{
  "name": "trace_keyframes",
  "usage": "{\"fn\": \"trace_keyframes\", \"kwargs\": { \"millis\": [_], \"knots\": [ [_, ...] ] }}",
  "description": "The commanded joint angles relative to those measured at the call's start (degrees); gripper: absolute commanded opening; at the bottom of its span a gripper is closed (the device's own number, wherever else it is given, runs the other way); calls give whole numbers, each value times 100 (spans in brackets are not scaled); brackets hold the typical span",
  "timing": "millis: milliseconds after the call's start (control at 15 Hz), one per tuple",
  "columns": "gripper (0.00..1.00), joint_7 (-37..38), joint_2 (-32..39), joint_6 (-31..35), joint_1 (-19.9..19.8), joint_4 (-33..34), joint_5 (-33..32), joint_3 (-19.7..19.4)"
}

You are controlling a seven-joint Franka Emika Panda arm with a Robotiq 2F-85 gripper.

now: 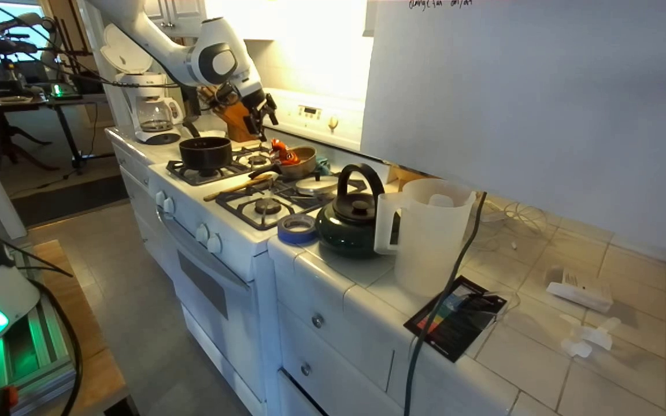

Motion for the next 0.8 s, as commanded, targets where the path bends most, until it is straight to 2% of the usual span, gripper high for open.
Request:
{"fn": "trace_keyframes", "kwargs": {
  "millis": [0, 333, 733],
  "knots": [
    [100, 411, 865, -234, 443, 1064, -58, -281],
    [100, 675, 1715, -394, 830, 2092, -98, -676],
    [100, 668, 2318, -860, 1009, 2970, -72, -772]
  ]
}}
